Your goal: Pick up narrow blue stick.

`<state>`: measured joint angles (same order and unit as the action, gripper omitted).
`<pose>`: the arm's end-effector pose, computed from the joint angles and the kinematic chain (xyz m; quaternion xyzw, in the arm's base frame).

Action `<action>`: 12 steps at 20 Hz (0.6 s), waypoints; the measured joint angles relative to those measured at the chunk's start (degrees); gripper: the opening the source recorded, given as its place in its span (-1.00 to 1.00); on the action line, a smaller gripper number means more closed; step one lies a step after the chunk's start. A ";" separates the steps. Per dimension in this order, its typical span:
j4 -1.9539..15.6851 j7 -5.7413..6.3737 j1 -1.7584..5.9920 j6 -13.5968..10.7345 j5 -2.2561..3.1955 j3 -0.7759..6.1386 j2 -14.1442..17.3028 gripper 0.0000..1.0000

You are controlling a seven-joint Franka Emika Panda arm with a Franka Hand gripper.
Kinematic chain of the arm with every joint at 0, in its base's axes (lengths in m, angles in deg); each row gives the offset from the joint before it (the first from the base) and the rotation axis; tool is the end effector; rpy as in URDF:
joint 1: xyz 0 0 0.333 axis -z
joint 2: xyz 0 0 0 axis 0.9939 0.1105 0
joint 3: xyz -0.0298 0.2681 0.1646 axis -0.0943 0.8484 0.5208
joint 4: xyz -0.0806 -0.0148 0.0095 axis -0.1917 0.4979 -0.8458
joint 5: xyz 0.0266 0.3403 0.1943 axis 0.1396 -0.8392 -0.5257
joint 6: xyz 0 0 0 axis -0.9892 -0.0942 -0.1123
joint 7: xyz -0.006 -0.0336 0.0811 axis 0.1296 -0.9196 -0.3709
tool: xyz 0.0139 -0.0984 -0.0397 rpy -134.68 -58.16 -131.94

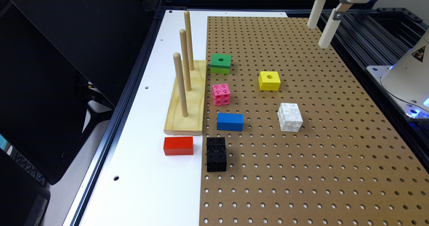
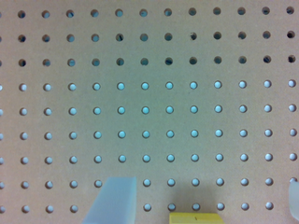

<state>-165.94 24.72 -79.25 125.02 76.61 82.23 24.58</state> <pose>0.3110 -0.0240 0.3241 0.9214 -0.3886 0.0046 0.0009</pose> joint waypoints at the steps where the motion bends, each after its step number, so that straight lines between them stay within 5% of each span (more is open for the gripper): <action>1: 0.00 0.00 0.00 0.00 0.00 0.00 -0.01 1.00; 9: 0.14 0.01 -0.27 0.02 -0.14 0.30 -0.12 1.00; 12: 0.31 0.37 -1.06 0.20 -0.61 0.62 -0.12 1.00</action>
<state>-165.63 25.09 -80.32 125.21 76.01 82.85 24.46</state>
